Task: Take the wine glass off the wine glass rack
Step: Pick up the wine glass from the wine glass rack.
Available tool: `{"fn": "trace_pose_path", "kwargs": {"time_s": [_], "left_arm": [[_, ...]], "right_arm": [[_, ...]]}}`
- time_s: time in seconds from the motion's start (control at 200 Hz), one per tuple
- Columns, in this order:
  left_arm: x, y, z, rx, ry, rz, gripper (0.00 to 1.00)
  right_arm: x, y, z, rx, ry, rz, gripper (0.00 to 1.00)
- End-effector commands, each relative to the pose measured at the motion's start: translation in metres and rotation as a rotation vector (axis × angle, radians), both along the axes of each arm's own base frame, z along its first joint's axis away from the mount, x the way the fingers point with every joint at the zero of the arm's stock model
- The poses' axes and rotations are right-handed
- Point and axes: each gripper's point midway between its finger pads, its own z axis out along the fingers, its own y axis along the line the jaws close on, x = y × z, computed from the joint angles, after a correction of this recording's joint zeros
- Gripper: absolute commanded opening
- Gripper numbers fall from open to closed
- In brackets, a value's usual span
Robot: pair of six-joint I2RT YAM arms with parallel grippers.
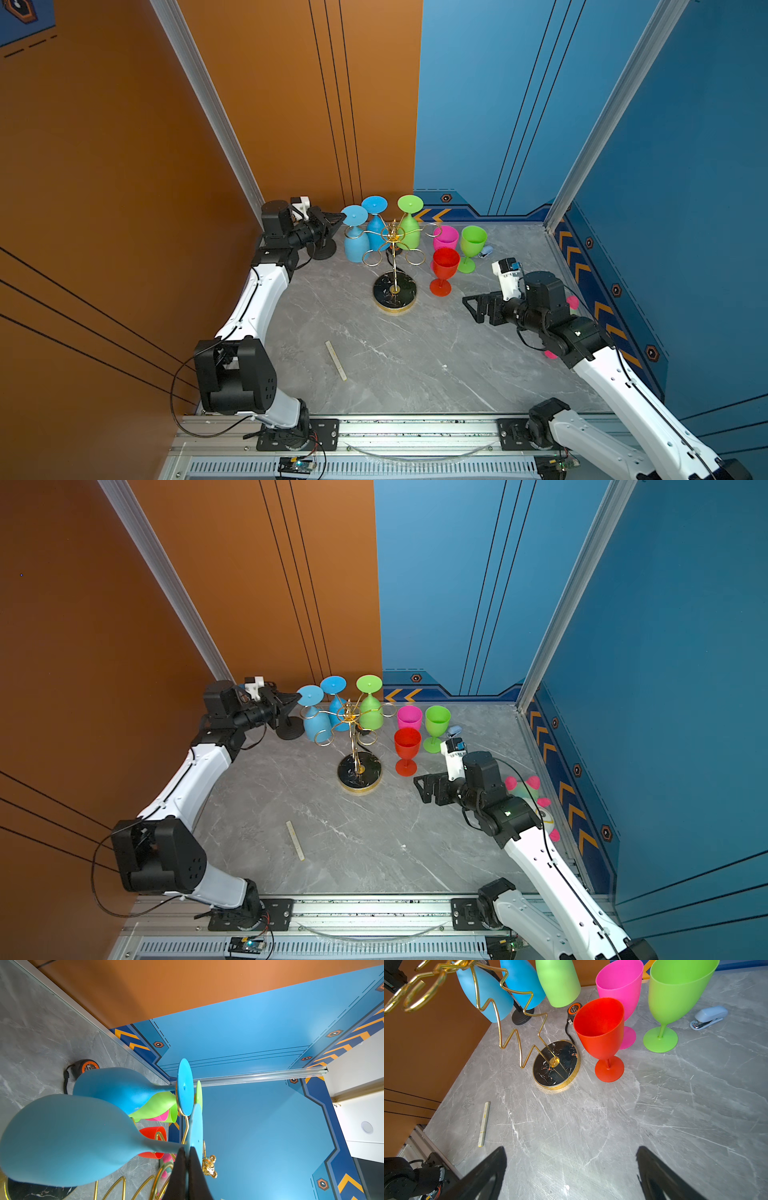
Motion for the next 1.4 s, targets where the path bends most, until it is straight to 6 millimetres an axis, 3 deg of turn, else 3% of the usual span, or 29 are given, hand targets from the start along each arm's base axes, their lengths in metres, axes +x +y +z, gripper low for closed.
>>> {"fn": "trace_pose_path", "kwargs": {"time_s": [0.0,0.185,0.526,0.936,1.396], "left_arm": [[-0.005,0.015,0.014,-0.007,-0.054,0.052,0.0],[-0.014,0.034,0.012,0.005,-0.062,0.111,0.0],[-0.05,0.068,0.008,0.084,-0.077,0.194,0.0],[-0.123,0.05,0.001,0.333,-0.073,0.086,0.0],[-0.188,-0.003,-0.007,0.367,-0.162,-0.172,0.0]], "right_arm": [[0.0,0.001,0.001,0.022,0.002,-0.001,0.98],[0.0,0.002,0.001,0.028,0.008,0.003,0.98],[0.002,0.006,-0.001,0.036,0.026,0.01,0.98],[0.009,0.014,-0.006,0.054,0.054,-0.004,0.97],[0.018,0.012,-0.023,0.034,0.122,-0.055,0.96]]}}
